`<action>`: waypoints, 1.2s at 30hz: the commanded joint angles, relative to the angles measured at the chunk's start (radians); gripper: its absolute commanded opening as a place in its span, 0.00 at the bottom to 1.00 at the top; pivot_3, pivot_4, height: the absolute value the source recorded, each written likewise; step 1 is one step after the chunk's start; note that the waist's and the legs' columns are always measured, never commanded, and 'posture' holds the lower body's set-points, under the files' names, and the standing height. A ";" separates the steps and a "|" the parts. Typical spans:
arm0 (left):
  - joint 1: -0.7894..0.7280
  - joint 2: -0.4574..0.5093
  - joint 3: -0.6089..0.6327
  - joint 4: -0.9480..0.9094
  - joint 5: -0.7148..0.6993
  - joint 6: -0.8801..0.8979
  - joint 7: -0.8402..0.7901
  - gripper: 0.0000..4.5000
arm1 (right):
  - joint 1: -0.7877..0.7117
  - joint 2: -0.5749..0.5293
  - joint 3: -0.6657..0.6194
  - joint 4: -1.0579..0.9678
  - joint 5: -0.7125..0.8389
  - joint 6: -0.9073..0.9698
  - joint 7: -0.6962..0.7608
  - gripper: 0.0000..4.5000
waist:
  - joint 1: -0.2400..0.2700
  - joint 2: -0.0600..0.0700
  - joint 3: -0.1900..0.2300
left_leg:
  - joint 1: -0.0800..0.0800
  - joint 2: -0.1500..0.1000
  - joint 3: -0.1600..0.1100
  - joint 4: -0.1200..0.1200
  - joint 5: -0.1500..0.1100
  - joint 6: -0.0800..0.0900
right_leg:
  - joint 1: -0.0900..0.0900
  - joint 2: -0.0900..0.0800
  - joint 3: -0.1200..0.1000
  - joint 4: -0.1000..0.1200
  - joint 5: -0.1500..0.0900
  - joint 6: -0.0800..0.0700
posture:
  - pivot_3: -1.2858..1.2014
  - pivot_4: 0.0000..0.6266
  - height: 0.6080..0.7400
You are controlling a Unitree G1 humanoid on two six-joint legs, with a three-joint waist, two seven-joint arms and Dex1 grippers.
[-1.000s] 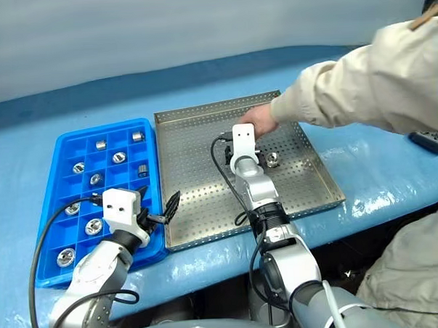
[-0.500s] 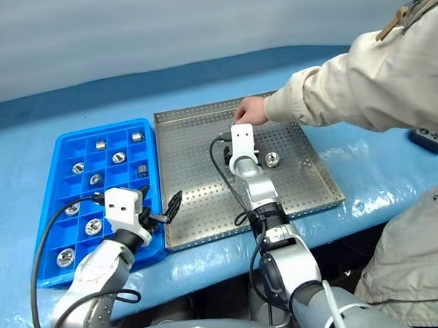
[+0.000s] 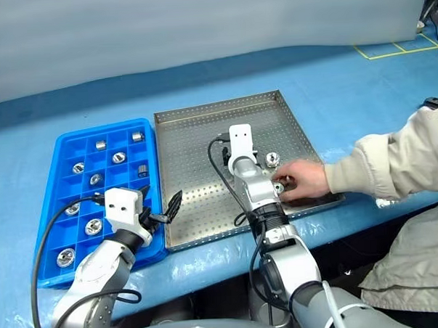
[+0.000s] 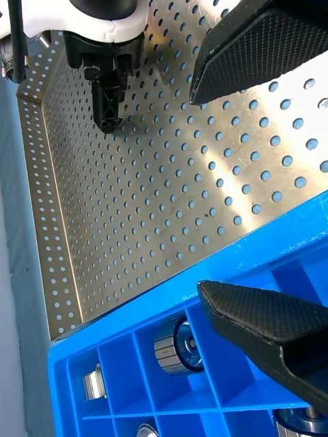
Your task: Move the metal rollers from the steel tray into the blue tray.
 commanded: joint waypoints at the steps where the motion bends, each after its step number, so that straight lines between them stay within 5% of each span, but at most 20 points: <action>1: -0.004 -0.002 -0.006 -0.035 -0.006 -0.007 0.004 1.00 | 0.006 0.022 0.044 -0.123 -0.002 0.014 0.041 0.74 | -0.001 0.000 0.000 | 0.000 0.000 0.000 0.000 0.000 0.000 | 0.000 0.000 0.000 0.000 0.000 0.000 | 0.49 0.24 1.00; 11: -0.011 -0.001 -0.012 -0.033 -0.003 0.000 0.002 1.00 | 0.138 -0.096 0.189 -0.585 -0.058 0.160 0.172 0.74 | 0.004 0.000 0.000 | 0.000 0.000 0.000 0.000 0.000 0.000 | 0.000 0.000 0.000 0.000 0.000 0.000 | 0.48 0.24 1.00; 22: 0.001 0.002 -0.035 0.010 0.005 -0.053 -0.016 1.00 | 0.301 -0.257 0.093 -1.070 -0.051 0.694 0.227 0.74 | -0.003 0.001 0.000 | 0.000 0.000 0.000 0.001 0.000 0.000 | 0.000 0.000 0.001 0.000 -0.001 0.003 | 0.46 0.24 1.00; 36: -0.009 0.003 -0.043 0.030 -0.002 -0.064 -0.030 1.00 | 0.283 -0.176 -0.120 -1.145 -0.005 1.157 0.245 0.74 | -0.023 0.001 -0.001 | 0.000 0.000 0.003 0.003 0.000 0.001 | 0.000 0.000 0.003 0.000 -0.004 0.002 | 0.46 0.24 1.00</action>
